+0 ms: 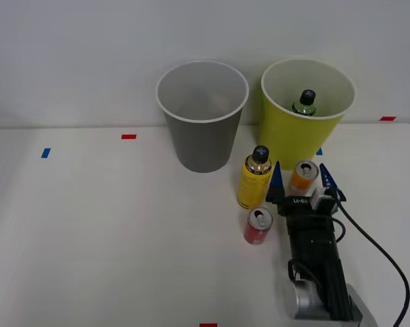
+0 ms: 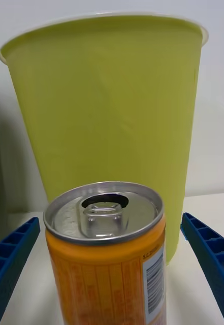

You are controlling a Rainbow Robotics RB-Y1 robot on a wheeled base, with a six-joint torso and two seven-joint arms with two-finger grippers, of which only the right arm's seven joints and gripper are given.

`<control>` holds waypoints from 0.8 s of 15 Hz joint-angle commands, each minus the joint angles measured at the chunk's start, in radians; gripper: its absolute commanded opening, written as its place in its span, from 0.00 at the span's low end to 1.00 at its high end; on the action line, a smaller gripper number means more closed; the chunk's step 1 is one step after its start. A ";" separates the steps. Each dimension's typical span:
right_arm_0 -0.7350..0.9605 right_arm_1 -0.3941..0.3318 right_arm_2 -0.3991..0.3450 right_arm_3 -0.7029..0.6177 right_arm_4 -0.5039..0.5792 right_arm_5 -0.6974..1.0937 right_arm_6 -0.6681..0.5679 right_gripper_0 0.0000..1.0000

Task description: Put cans in the gray bin, plastic bottles in the light green bin

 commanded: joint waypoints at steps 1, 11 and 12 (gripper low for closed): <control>-0.002 0.000 -0.005 0.000 -0.007 -0.009 0.022 0.00; 0.001 0.000 0.000 0.000 -0.039 -0.026 0.053 0.00; 0.004 0.000 0.000 0.000 -0.043 -0.032 0.054 0.00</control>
